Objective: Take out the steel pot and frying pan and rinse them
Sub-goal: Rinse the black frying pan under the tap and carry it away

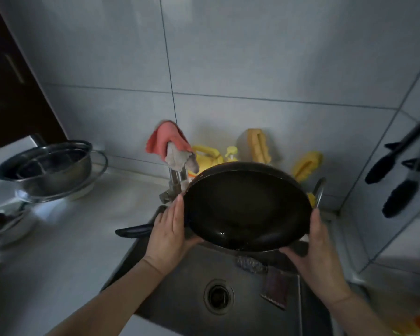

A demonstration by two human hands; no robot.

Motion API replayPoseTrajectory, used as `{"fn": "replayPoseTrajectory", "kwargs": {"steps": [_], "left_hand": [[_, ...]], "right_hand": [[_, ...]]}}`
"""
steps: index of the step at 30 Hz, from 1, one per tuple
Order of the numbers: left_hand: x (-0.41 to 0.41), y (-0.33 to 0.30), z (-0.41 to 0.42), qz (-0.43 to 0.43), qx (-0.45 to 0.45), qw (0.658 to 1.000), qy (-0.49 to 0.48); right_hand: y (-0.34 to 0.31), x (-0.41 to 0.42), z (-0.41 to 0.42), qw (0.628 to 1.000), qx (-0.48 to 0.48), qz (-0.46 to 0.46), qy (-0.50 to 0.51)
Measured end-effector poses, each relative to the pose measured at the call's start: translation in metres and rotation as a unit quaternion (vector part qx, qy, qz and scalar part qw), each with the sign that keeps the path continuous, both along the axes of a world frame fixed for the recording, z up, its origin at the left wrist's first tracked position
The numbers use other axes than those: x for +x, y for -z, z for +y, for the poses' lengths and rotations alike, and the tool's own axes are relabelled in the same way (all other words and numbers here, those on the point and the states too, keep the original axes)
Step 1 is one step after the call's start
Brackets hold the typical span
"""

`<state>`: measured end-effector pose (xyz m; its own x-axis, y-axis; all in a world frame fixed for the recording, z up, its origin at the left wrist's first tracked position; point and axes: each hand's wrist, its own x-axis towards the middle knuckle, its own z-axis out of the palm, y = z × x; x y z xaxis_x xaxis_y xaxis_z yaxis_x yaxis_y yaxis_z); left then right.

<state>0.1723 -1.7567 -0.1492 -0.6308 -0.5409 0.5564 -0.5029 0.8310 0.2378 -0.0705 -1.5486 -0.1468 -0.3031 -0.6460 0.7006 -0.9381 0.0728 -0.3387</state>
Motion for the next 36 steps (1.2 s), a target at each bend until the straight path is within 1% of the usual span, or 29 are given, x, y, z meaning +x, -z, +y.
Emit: {"fn": "replayPoseTrajectory", "kwargs": {"steps": [2,5,6,8,12,15,19,21,23,25,29,30,31,34,36], "left_hand": [[-0.003,-0.03,-0.004,0.024,-0.004,1.0,-0.004],[-0.006,-0.074,-0.005,0.07,-0.017,0.997,-0.013],[-0.007,-0.089,-0.004,0.085,-0.026,0.996,-0.013],[-0.008,-0.115,-0.003,0.109,-0.052,0.993,-0.012],[-0.01,-0.158,-0.002,0.142,-0.116,0.983,-0.022],[-0.01,-0.188,0.0,0.169,-0.146,0.975,-0.022],[-0.011,-0.219,0.003,0.193,-0.153,0.969,-0.032],[-0.011,-0.231,0.004,0.202,-0.156,0.966,-0.033],[-0.011,-0.241,0.003,0.206,-0.163,0.964,-0.032],[-0.012,-0.25,0.003,0.209,-0.164,0.964,-0.028],[-0.015,-0.256,0.003,0.212,-0.182,0.96,-0.033],[-0.017,-0.255,0.003,0.212,-0.184,0.959,-0.033],[-0.017,-0.254,0.004,0.209,-0.181,0.96,-0.033],[-0.021,-0.245,0.004,0.19,-0.158,0.968,-0.033],[-0.023,-0.236,0.003,0.165,-0.128,0.977,-0.028]], "right_hand": [[-0.032,-0.002,-0.006,1.0,-0.028,0.013,0.001],[-0.076,-0.004,-0.013,0.999,-0.038,-0.02,-0.007],[-0.088,-0.005,-0.015,0.999,-0.043,-0.01,-0.008],[-0.109,-0.009,-0.017,0.998,-0.055,0.021,-0.006],[-0.147,-0.012,-0.023,0.996,-0.086,0.008,0.02],[-0.174,-0.011,-0.023,0.995,-0.103,0.012,0.014],[-0.202,-0.011,-0.022,0.993,-0.119,0.025,-0.001],[-0.215,-0.01,-0.022,0.994,-0.113,-0.002,-0.001],[-0.224,-0.011,-0.021,0.993,-0.116,0.016,0.0],[-0.234,-0.011,-0.02,0.995,-0.099,-0.01,-0.002],[-0.239,-0.016,-0.019,0.99,-0.133,0.038,0.005],[-0.241,-0.014,-0.018,0.992,-0.127,0.015,-0.003],[-0.24,-0.015,-0.018,0.992,-0.123,0.004,-0.009],[-0.232,-0.018,-0.017,0.992,-0.121,0.03,-0.008],[-0.225,-0.019,-0.016,0.996,-0.089,0.02,-0.013]]}}
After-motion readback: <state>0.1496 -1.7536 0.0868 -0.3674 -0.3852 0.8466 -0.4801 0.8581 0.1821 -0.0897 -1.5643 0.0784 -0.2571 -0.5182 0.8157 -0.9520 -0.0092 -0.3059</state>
